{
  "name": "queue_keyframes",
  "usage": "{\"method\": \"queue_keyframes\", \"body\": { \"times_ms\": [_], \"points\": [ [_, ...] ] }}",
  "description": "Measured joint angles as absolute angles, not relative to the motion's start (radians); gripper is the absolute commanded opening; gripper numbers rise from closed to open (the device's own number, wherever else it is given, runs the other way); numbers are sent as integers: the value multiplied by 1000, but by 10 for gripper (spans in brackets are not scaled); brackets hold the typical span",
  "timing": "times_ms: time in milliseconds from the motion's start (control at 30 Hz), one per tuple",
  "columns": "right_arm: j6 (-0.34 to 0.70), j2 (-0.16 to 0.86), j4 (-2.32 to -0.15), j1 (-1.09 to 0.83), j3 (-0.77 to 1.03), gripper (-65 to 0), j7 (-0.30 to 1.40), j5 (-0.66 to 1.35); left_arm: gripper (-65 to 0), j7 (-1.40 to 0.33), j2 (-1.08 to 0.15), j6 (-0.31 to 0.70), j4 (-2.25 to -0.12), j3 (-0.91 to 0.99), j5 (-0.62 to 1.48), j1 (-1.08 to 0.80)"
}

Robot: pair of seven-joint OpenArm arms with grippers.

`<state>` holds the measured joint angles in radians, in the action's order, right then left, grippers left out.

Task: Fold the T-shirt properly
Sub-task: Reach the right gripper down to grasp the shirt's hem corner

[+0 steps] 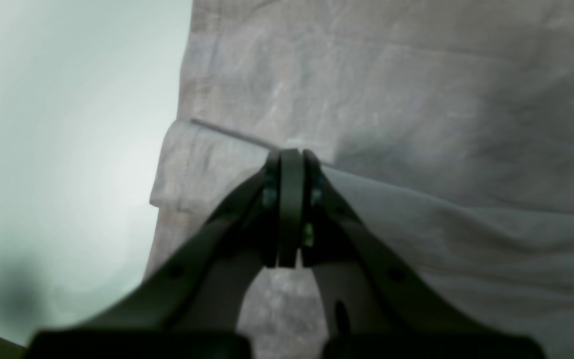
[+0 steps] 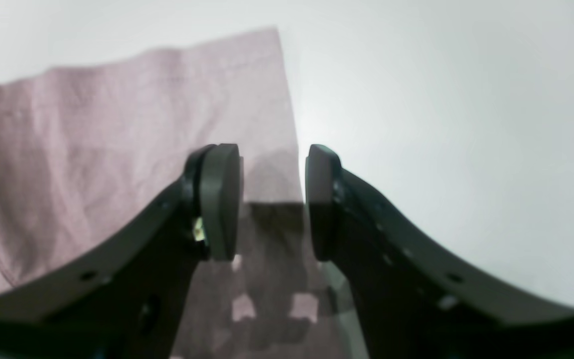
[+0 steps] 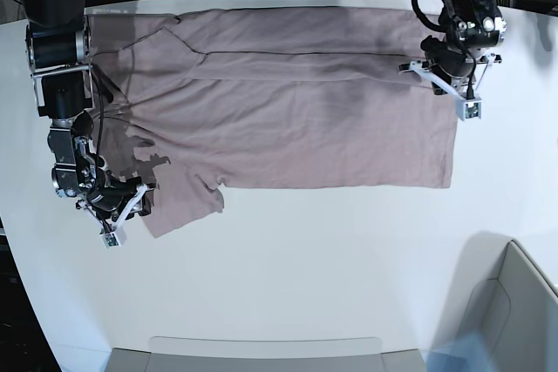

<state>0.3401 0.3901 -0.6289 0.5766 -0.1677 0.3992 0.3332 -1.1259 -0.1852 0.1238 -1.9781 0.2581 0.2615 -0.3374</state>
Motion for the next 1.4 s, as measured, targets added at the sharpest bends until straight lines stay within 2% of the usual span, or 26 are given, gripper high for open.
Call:
{"method": "queue_keyframes", "body": {
  "times_ms": [100,233,433,667,767,1033,1400],
  "points": [
    [321,402,-629,577,-168,-420,396,337,-650,-1126,-180,124,-1978,258,262,-337],
    [228,434,-628,570,-167,-420,349,333,-650,-1127,-180,121,-1978,258,261,-331],
    [227,442,-583,561,-173,-421,343,334,-650,-1126,-180,121,-1978,257,262,-314],
    [217,372,-570,563,-173,-421,315,337,-650,-1126,-181,121,-1978,257,262,-315],
    [242,350,-574,565,-177,-421,313,337,-650,-1126,-181,121,-1978,257,262,-301],
    [262,354,-582,567,-213,-421,312,337,-650,-1126,-180,121,-1978,257,262,-299],
    [272,376,-727,519,-215,-421,342,337,-650,-1126,-180,121,-1977,257,262,-299]
  ]
}}
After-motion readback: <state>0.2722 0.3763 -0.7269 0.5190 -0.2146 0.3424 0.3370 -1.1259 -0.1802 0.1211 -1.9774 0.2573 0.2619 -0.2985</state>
